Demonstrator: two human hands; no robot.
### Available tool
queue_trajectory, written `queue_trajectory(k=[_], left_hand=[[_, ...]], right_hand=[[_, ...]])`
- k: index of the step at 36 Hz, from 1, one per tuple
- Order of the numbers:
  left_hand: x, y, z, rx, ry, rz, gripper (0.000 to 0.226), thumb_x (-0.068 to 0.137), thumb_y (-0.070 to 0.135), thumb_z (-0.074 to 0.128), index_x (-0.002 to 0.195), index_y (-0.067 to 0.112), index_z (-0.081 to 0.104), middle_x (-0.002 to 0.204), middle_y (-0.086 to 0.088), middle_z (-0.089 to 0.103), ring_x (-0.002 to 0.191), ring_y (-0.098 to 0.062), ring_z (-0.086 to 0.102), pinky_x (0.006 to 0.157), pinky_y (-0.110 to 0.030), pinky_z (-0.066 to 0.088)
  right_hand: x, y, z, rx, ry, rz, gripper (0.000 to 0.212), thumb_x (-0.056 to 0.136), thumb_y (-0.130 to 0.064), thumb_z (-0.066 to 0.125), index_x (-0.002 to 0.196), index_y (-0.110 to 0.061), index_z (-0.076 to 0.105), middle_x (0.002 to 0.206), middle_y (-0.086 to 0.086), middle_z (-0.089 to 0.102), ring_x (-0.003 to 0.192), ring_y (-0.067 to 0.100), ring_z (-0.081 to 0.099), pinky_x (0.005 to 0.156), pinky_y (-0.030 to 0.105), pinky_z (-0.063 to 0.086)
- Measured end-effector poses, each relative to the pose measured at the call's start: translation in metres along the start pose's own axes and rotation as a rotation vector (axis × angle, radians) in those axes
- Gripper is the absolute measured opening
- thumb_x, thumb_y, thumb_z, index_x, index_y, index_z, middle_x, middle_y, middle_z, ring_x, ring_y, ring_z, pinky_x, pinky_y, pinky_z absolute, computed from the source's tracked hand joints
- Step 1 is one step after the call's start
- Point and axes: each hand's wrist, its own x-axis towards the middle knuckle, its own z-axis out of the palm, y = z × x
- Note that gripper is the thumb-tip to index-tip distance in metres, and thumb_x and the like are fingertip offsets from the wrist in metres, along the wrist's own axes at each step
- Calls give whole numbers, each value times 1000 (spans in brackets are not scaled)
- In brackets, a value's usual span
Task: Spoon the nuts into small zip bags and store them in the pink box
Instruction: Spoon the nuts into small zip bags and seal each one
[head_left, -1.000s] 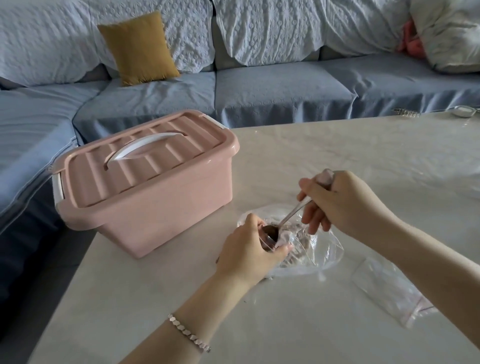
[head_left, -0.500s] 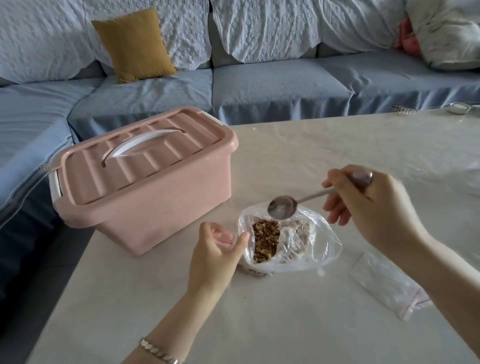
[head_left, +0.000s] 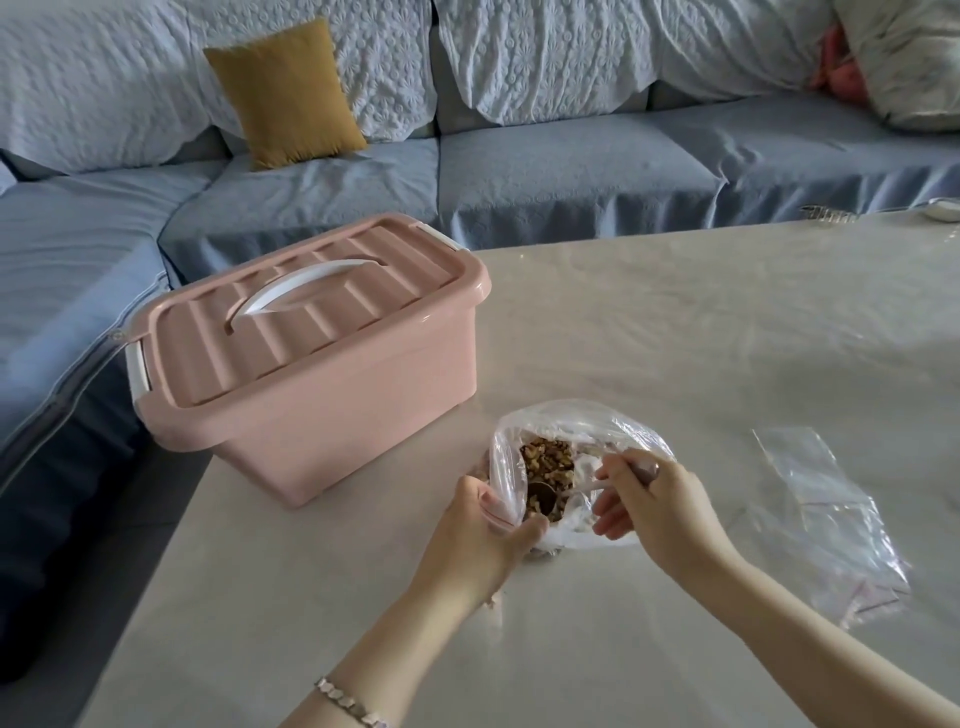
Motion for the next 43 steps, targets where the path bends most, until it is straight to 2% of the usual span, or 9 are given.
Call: queue_trajectory(k=[2,5,11,15,20,25,27,31,43], left_hand=[[-1,-2,2,-73,-12,16,36,78,42,69,90,23,40,90,2,56,54,-11,51,46,-23,43],[-1,-7,5,-93,21,69,34,77,37,71,89,24,42,88,6,57,67,-5,54,54,-10,40],[-2,-11,0,-120,42,92,33,76,33,72,90,24,44,83,12,58,70,9,54,63,-6,39],[-6,-9,-9,-96,82,110,36,76,34,73,91,25,42,91,17,59,72,15,54,63,-4,39],[-9,-1,-23,-16,253,218,39,72,35,75,93,29,43,108,17,58,90,-6,60,78,-21,44],[-10,24,-29,50,381,385,36,71,35,74,88,24,45,87,14,61,79,-2,58,71,-19,44],[-5,30,-27,77,353,395,35,72,35,73,88,21,45,81,13,61,79,-1,57,70,-17,42],[4,33,-15,161,152,217,39,73,43,70,93,20,45,86,9,61,85,-12,59,79,-30,47],[3,35,1,154,162,291,45,70,46,73,90,24,40,78,13,56,79,-14,57,74,-27,45]], right_hand=[[2,5,0,121,27,91,27,96,-13,46,76,-5,61,56,12,64,45,21,62,46,26,53],[2,12,-2,336,40,229,28,97,-17,46,81,2,59,54,13,63,42,19,62,42,21,50],[-1,21,-10,536,40,393,27,95,-20,50,80,-1,61,56,13,65,46,18,64,42,19,50],[-3,21,-17,524,46,355,27,95,-21,50,81,-1,62,60,15,65,48,19,64,43,20,50],[-4,18,-32,507,72,302,26,96,-19,47,81,-2,61,58,14,64,45,17,63,41,19,48],[-3,4,-51,501,120,224,26,96,-17,46,81,-2,61,53,11,64,42,15,61,39,16,46],[-3,-7,-59,505,130,178,27,96,-18,44,80,-2,60,50,8,63,40,14,60,38,15,45],[-2,-33,-74,490,140,89,30,97,-19,43,77,-3,59,48,7,63,38,13,58,37,15,43],[-5,-87,-62,151,-46,-77,32,97,-18,44,73,-2,58,46,9,62,37,21,57,36,20,44]])
